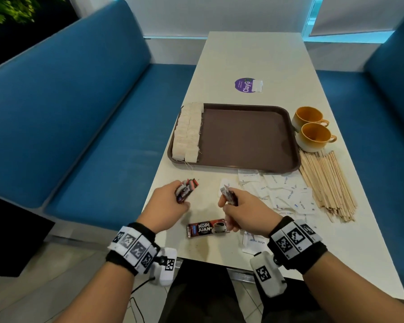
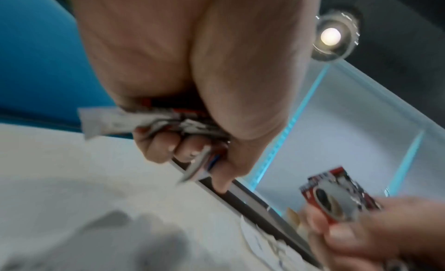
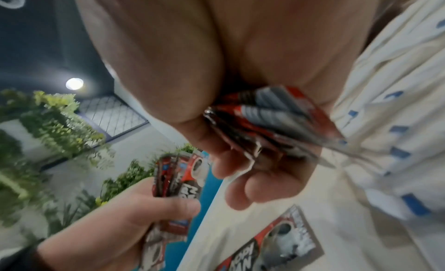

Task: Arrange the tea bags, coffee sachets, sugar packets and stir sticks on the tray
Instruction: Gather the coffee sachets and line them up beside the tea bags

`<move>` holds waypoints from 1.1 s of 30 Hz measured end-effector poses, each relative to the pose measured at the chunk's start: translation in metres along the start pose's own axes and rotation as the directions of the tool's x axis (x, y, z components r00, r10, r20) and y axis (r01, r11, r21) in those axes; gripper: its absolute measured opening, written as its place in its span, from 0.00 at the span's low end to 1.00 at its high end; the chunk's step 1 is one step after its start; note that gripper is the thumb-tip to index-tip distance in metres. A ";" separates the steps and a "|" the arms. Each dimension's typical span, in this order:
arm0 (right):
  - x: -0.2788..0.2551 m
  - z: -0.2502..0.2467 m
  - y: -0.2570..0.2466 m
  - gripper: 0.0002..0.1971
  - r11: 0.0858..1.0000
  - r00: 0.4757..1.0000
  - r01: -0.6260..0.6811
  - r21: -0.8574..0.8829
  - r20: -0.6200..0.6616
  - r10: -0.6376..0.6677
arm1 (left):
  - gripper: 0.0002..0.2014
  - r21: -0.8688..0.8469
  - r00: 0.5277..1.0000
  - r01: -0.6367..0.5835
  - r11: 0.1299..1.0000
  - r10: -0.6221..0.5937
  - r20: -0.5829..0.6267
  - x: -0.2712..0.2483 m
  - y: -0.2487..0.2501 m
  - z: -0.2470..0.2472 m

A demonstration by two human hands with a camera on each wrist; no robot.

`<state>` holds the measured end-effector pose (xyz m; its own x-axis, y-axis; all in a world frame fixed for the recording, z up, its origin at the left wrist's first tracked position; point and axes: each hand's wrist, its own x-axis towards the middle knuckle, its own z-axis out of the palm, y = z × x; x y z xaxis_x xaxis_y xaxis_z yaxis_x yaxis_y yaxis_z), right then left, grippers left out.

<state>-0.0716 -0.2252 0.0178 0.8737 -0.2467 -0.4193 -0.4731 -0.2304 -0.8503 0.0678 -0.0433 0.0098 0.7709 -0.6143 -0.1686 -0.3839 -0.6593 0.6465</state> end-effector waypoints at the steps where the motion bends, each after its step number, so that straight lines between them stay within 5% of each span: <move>1: 0.002 0.003 0.000 0.08 0.999 1.000 0.026 -0.047 0.009 -0.026 | 0.10 -0.042 0.999 0.028 0.999 -0.029 -0.021 -0.003 -0.004 -0.004; 5: 0.011 0.020 0.000 0.02 0.967 0.992 0.128 -0.222 0.047 -0.121 | 0.05 -0.267 0.985 0.150 0.952 -0.168 -0.046 -0.014 -0.024 -0.013; 8: 0.017 0.030 -0.001 0.13 0.886 0.985 0.170 -0.431 0.101 -0.140 | 0.03 -0.423 0.975 0.181 0.888 -0.217 -0.038 -0.025 -0.033 -0.012; 13: 0.024 0.040 0.000 0.19 0.678 0.977 0.212 -0.704 0.145 -0.155 | 0.17 -0.627 0.981 0.167 0.761 -0.193 0.028 -0.040 -0.040 0.001; 16: 0.026 0.041 0.001 0.13 0.653 0.978 0.207 -0.729 0.140 -0.154 | 0.19 -0.706 0.980 0.165 0.688 -0.193 0.041 -0.041 -0.042 0.013; 21: 0.027 0.040 0.005 0.05 0.738 0.992 0.126 -0.663 0.062 -0.113 | 0.08 -0.661 0.982 0.163 0.733 -0.183 0.039 -0.037 -0.045 0.023; 26: 0.025 0.039 0.004 0.07 0.743 0.990 0.118 -0.659 0.018 -0.142 | 0.13 -0.549 0.981 0.188 0.814 -0.185 0.061 -0.037 -0.042 0.029; 29: 0.021 0.042 0.004 0.14 0.711 0.990 0.110 -0.694 0.014 -0.140 | 0.15 -0.636 0.971 0.216 0.741 -0.230 0.062 -0.039 -0.038 0.030; 33: 0.020 0.044 0.000 0.09 0.668 0.993 0.105 -0.737 0.040 -0.111 | 0.14 -0.725 0.960 0.228 0.650 -0.275 0.055 -0.039 -0.033 0.030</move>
<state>-0.0488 -0.1890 -0.0044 0.9248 -0.1814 -0.3344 -0.3079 -0.8733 -0.3776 0.0349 -0.0103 -0.0269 0.8174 -0.4324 -0.3807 0.2948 -0.2537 0.9213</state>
